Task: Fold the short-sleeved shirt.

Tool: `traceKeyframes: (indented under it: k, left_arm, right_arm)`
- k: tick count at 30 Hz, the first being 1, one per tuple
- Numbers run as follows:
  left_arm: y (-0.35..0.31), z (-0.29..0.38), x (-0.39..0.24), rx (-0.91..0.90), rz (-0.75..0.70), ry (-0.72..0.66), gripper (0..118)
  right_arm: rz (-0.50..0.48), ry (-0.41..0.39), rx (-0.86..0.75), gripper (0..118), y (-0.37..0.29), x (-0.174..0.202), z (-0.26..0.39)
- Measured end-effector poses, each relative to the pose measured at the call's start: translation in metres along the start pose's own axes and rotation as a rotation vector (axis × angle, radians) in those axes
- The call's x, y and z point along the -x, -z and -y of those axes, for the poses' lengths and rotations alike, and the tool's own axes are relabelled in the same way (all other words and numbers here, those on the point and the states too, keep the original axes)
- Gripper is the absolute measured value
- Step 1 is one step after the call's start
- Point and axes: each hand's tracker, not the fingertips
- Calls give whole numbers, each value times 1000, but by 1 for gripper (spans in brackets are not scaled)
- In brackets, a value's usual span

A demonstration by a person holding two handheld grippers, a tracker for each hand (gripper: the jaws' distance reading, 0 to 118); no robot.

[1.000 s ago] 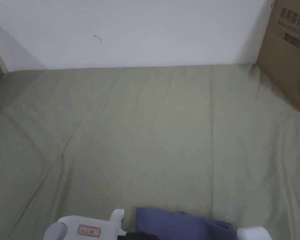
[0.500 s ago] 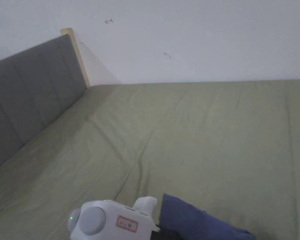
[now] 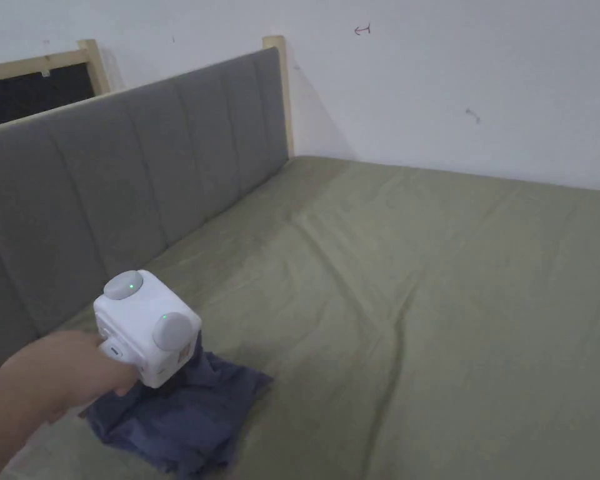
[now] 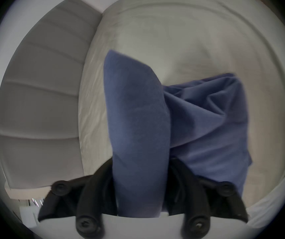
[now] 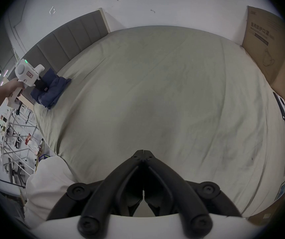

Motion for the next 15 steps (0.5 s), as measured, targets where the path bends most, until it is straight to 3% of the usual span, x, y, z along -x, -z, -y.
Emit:
traceKeyframes:
  k: [2, 3, 10, 12, 15]
  left_arm:
    - [5, 4, 14, -6, -29, -82, 103]
    - [2, 7, 19, -31, -45, -95, 113]
    - [-42, 23, 41, -181, -126, -214, 114]
    - [-57, 25, 26, -223, -71, -228, 114]
    - [-83, 31, -13, -285, 164, -265, 108]
  right_arm:
    - [0, -10, 4, 0, 2, 3, -3]
    - [-3, -13, 3, 0, 1, 2, -4]
    - [40, -32, -28, 0, -6, -2, -2]
    - [28, -2, -35, 0, -11, -6, 1]
    - [23, 18, -56, 0, -23, -12, 6]
